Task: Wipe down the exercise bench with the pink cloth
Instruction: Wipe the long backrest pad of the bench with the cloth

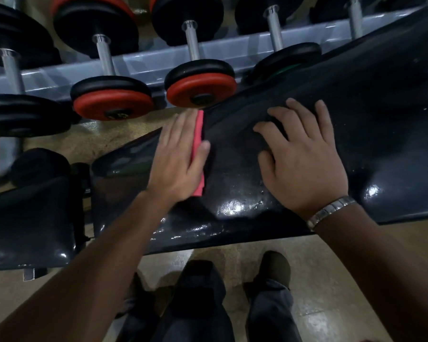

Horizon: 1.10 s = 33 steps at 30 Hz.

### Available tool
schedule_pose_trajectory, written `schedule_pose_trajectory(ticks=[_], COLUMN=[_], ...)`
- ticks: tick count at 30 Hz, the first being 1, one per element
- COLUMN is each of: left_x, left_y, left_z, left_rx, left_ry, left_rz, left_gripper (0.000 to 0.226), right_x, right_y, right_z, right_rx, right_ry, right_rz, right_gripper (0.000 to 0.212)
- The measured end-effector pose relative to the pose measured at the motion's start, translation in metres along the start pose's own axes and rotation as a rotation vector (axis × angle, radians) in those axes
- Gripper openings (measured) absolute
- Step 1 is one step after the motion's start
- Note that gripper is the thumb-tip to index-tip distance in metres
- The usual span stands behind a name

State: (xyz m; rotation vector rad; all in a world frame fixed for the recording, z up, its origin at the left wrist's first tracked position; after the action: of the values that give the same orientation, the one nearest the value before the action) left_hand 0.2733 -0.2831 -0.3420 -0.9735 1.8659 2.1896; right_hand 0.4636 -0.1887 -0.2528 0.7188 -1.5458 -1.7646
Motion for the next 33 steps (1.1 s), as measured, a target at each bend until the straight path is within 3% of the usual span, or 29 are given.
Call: schedule_pose_trajectory(ticks=[2,4,6,9,11,16,21,27,31,33], left_x=[-0.005,-0.025,-0.043,-0.039,-0.024,-0.041,-0.028,-0.047,-0.061,-0.042], left_y=[0.001,-0.002,-0.005,0.0,0.003,0.002,0.0,0.0,-0.004,-0.004], left_z=[0.028,0.044,0.04,0.016,0.021,0.047,0.017,0.053,0.019,0.012], left_rx=[-0.027,-0.028,-0.009,0.072,0.112,0.096,0.119,0.105,0.074,0.102], left_ry=[0.173,0.229,0.09,-0.269,-0.357,-0.181,-0.349,-0.011,-0.265,-0.309], left_rz=[-0.017,-0.021,-0.017,0.019,0.031,-0.006,0.028,0.008,0.007,0.008], left_gripper=[0.077,0.081,0.077,0.071,0.073,0.088,0.083,0.098,0.082,0.078], right_x=[0.0,0.0,-0.001,0.0,0.0,0.0,0.001,0.001,0.0,-0.001], right_y=[0.0,0.0,0.0,0.001,0.001,0.001,0.001,0.001,0.001,0.001], right_z=[0.0,0.0,-0.001,0.0,-0.001,-0.001,-0.001,0.0,0.0,0.0], right_rx=[-0.007,-0.024,-0.037,-0.031,-0.022,-0.03,-0.028,-0.031,-0.048,-0.062], right_ry=[0.0,-0.002,-0.003,-0.003,-0.007,-0.008,0.001,-0.014,-0.006,-0.003], right_rz=[-0.004,-0.009,-0.008,0.014,0.01,0.003,0.023,0.005,0.03,0.083], right_gripper=[0.037,0.036,0.036,0.036,0.036,0.036,0.036,0.036,0.033,0.033])
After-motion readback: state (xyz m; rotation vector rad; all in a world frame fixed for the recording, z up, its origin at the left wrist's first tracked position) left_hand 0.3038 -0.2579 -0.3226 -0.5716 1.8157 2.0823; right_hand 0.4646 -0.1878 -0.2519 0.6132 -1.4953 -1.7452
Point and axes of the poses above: each hand's wrist, its own z-axis towards the middle knuckle, its own y-axis out of the back of the hand, x = y × z, the point moved 4 cm from there along z, towards the middle knuckle, and after that the axes turned 3 degrees about y, right-handed, at the moved point
